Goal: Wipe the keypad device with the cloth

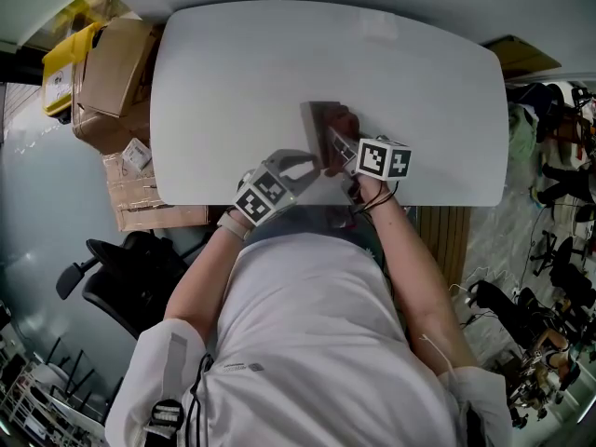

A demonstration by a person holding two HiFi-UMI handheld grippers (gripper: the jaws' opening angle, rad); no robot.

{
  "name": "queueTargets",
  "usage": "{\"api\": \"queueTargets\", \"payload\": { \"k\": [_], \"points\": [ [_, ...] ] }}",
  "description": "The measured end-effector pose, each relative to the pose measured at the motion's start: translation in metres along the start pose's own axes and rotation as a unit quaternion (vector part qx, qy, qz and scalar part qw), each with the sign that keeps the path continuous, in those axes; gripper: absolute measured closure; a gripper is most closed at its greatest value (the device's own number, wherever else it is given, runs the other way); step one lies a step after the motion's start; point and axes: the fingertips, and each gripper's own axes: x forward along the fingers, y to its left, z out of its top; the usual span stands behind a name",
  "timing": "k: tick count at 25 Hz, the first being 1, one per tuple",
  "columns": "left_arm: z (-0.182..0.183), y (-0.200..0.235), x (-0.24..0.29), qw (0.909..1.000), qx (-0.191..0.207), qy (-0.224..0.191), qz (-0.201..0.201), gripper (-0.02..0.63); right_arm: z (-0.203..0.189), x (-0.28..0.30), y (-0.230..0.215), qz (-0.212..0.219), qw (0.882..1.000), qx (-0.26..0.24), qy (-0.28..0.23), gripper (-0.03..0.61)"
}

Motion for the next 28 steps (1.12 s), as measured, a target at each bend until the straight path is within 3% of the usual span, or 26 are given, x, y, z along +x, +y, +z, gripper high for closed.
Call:
{"api": "queueTargets", "payload": {
  "k": [19, 28],
  "points": [
    [0.003, 0.0, -0.002, 1.0, 0.003, -0.006, 0.0, 0.499, -0.005, -0.003, -0.061, -0.067, 0.997, 0.047, 0.003, 0.525],
    [-0.005, 0.001, 0.0, 1.0, 0.003, 0.0, 0.003, 0.499, 0.009, -0.015, -0.042, -0.034, 0.996, 0.07, -0.034, 0.525]
  ]
}}
